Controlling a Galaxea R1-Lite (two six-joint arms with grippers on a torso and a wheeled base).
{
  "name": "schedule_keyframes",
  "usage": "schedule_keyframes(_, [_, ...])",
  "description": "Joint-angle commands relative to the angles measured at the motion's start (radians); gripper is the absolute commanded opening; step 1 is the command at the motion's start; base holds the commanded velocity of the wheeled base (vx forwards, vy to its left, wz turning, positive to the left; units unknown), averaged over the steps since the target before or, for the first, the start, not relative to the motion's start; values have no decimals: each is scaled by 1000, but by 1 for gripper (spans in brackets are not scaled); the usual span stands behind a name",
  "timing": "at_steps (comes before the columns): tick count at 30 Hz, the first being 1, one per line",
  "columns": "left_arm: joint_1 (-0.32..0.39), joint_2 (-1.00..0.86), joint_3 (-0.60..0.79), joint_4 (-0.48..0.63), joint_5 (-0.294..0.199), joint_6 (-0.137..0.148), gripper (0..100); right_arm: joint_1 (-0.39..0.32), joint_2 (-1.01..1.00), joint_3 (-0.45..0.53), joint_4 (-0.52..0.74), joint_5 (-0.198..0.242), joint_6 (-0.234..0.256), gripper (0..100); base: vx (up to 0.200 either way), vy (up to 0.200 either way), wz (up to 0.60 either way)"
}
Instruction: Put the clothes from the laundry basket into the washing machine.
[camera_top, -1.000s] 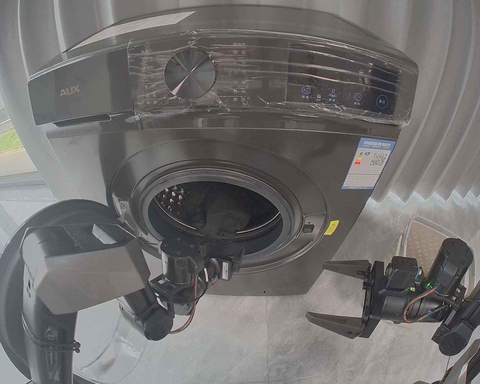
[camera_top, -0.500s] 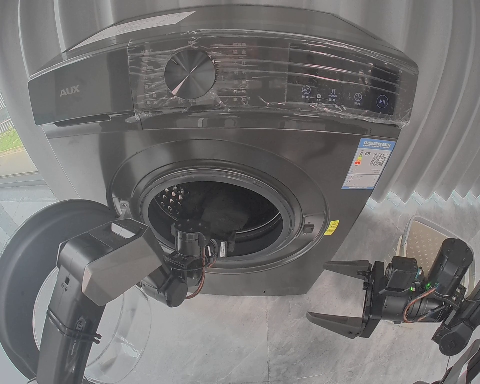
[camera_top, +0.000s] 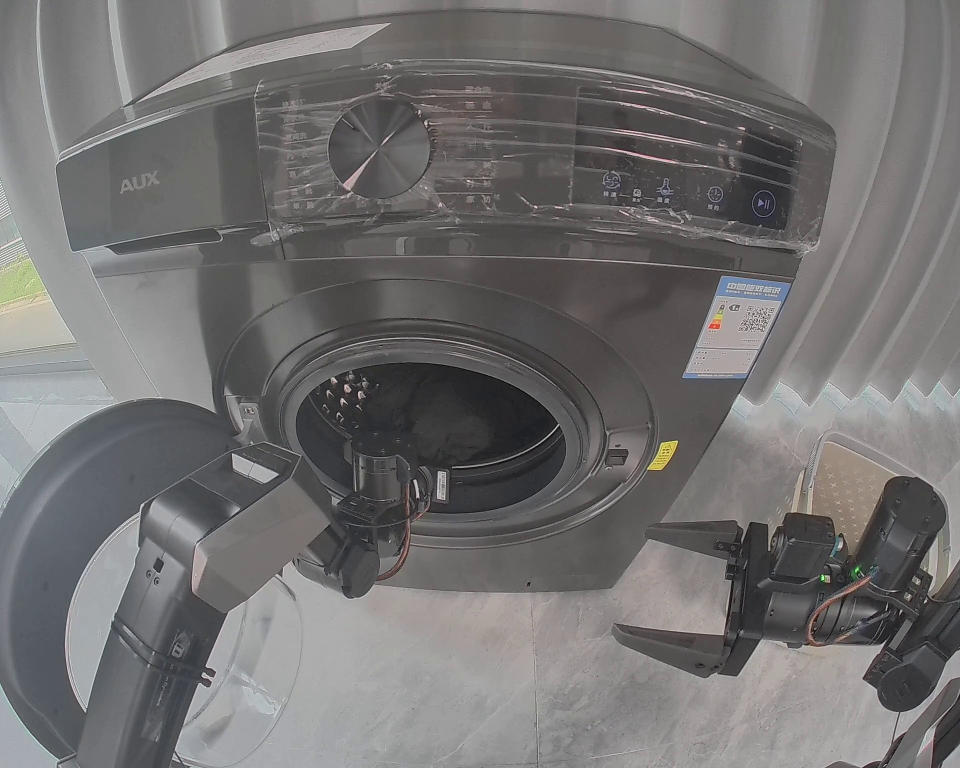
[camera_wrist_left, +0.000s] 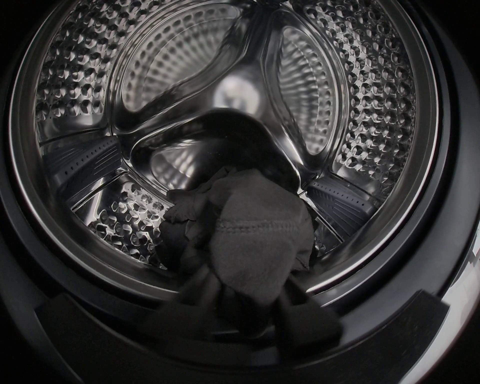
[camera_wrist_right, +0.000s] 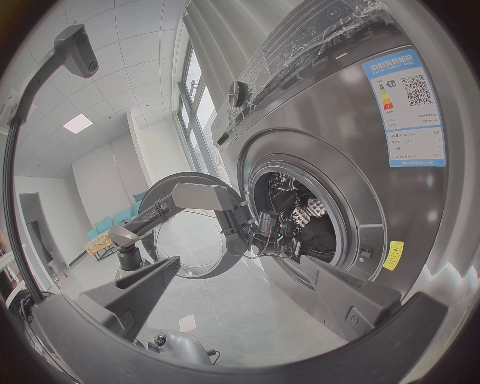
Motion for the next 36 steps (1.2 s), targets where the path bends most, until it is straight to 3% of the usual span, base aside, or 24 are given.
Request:
schedule_keyframes(1, [-2, 16, -6, -2, 0, 0, 0, 0, 1, -1, -1, 0, 0, 100, 0, 0, 0])
schedule_keyframes(9, [-2, -53, -55, -21, 0, -17, 0, 1, 1, -1, -1, 0, 0, 100, 0, 0, 0])
schedule_keyframes(15, [-5, -112, -98, -22, 0, -64, 0, 1, 1, -1, -1, 0, 0, 100, 0, 0, 0])
schedule_keyframes(22, [0, -112, -104, -13, 0, -63, 0, 1, -1, -1, -1, 0, 0, 100, 0, 0, 0])
schedule_keyframes(23, [0, -112, -104, -11, 0, -63, 100, 1, -1, -1, -1, 0, -2, 100, 0, 0, 0])
schedule_keyframes(36, [-8, -86, -89, -15, 3, -63, 100, 1, -11, -1, -1, 0, 0, 100, 0, 0, 0])
